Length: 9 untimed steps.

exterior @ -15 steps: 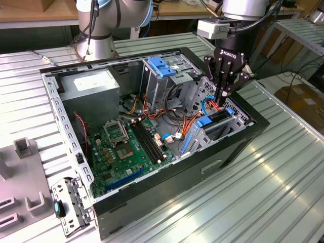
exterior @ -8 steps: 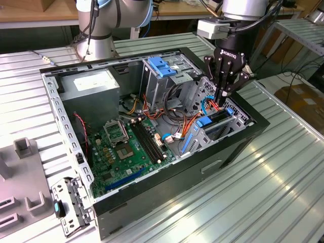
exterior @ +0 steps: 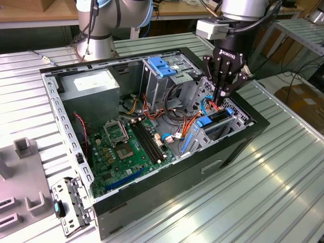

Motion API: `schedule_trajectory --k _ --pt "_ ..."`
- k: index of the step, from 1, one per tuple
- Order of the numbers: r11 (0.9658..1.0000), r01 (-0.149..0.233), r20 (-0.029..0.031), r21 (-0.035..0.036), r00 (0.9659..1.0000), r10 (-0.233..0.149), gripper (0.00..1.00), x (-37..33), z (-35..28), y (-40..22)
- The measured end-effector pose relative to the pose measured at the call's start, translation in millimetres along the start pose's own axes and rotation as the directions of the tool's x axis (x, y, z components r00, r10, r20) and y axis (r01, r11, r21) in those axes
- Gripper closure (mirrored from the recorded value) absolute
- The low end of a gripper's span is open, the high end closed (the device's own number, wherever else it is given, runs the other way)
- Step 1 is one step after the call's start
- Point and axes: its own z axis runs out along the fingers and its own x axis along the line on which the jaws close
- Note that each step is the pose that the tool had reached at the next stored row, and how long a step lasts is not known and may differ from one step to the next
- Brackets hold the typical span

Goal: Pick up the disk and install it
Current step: 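Insert the second disk wire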

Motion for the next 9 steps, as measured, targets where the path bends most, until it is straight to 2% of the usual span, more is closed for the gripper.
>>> schedule_trajectory --k 1,2,3,4,5,8,9 --pt "1.0000 0.000 0.0221 -0.0008 0.9998 0.000 0.84 0.9 0.3 2.8" --pt "1.0000 0.000 0.0381 -0.0013 0.9993 0.000 0.84 1.9 0.6 4.1" --pt "1.0000 0.000 0.0493 -0.0013 0.9988 0.000 0.84 2.9 1.0 4.6" --pt "1.0000 0.000 0.0654 -0.0007 0.9979 0.000 0.84 4.8 1.6 4.8" --pt "1.0000 0.000 0.0744 -0.0001 0.9972 0.000 0.84 6.2 2.1 4.9" --pt "1.0000 0.001 0.1094 0.0021 0.9940 -0.001 0.84 11.8 4.0 5.2" --pt "1.0000 0.001 0.1168 0.0026 0.9931 -0.001 0.84 13.2 4.5 5.2"
